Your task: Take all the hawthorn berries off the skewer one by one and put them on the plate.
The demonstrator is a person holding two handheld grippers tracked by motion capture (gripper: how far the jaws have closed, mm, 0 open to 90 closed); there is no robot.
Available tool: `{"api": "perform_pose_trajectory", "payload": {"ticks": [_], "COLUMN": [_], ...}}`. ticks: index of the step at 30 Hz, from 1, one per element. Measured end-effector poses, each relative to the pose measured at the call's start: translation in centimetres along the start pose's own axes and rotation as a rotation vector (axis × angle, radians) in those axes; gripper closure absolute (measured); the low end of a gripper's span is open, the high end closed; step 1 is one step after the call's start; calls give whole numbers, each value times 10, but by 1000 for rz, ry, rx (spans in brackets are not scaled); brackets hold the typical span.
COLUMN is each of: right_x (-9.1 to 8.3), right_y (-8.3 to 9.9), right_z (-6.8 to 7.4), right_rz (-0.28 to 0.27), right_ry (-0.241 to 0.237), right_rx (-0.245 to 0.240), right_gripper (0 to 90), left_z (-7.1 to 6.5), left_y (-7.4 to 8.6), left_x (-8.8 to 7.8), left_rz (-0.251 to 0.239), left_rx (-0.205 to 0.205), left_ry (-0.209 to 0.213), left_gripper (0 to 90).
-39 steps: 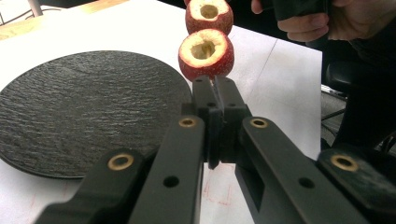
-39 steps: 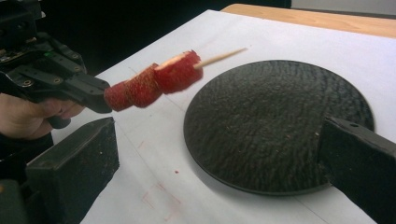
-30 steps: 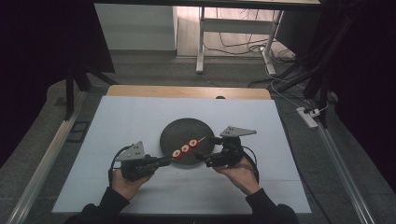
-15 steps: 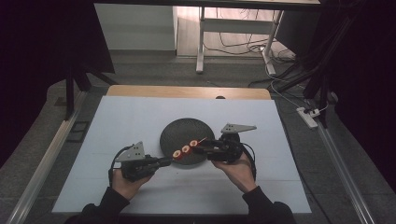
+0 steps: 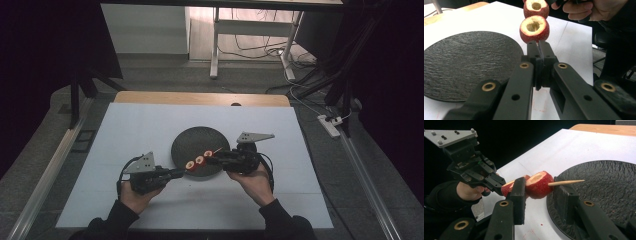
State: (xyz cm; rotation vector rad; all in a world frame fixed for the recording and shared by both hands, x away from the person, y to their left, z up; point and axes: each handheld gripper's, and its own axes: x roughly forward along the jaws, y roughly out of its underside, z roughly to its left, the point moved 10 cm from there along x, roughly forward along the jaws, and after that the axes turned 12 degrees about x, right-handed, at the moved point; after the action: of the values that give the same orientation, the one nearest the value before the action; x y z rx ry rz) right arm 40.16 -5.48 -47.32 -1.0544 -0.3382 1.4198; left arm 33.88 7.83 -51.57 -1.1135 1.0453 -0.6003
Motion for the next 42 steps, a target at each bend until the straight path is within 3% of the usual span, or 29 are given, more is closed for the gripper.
{"api": "perform_pose_trajectory", "payload": {"ticks": [6,8,10,12,13,20,24,31,42], "right_x": [-1,-1,-15,-21,-33,-49,-45,-28,7], "right_y": [-1,-3,-13,-17,-23,-28,-24,-17,-3], "right_z": [0,-2,-13,-17,-24,-37,-39,-44,-77], "right_rz": [-6,-20,-81,-95,-131,-144,-129,-80,-7], "right_ry": [-7,2,29,41,59,111,123,180,310], "right_rx": [9,16,47,48,61,55,47,-37,-144], "right_gripper": [636,637,637,638,638,637,636,634,634], "left_z": [1,2,5,7,8,12,12,15,20], "left_y": [-2,0,3,3,3,5,6,7,11], "left_x": [-2,-2,-5,-8,-10,-13,-12,-14,-15], "left_rz": [-19,0,-2,-12,-12,-21,-12,-13,-5], "left_rx": [2,7,-9,-21,-17,-40,-45,-64,-80], "left_ry": [-2,-10,-8,-7,-10,-21,-29,-52,-76], "left_gripper": [899,900,900,900,900,899,898,897,896]}}
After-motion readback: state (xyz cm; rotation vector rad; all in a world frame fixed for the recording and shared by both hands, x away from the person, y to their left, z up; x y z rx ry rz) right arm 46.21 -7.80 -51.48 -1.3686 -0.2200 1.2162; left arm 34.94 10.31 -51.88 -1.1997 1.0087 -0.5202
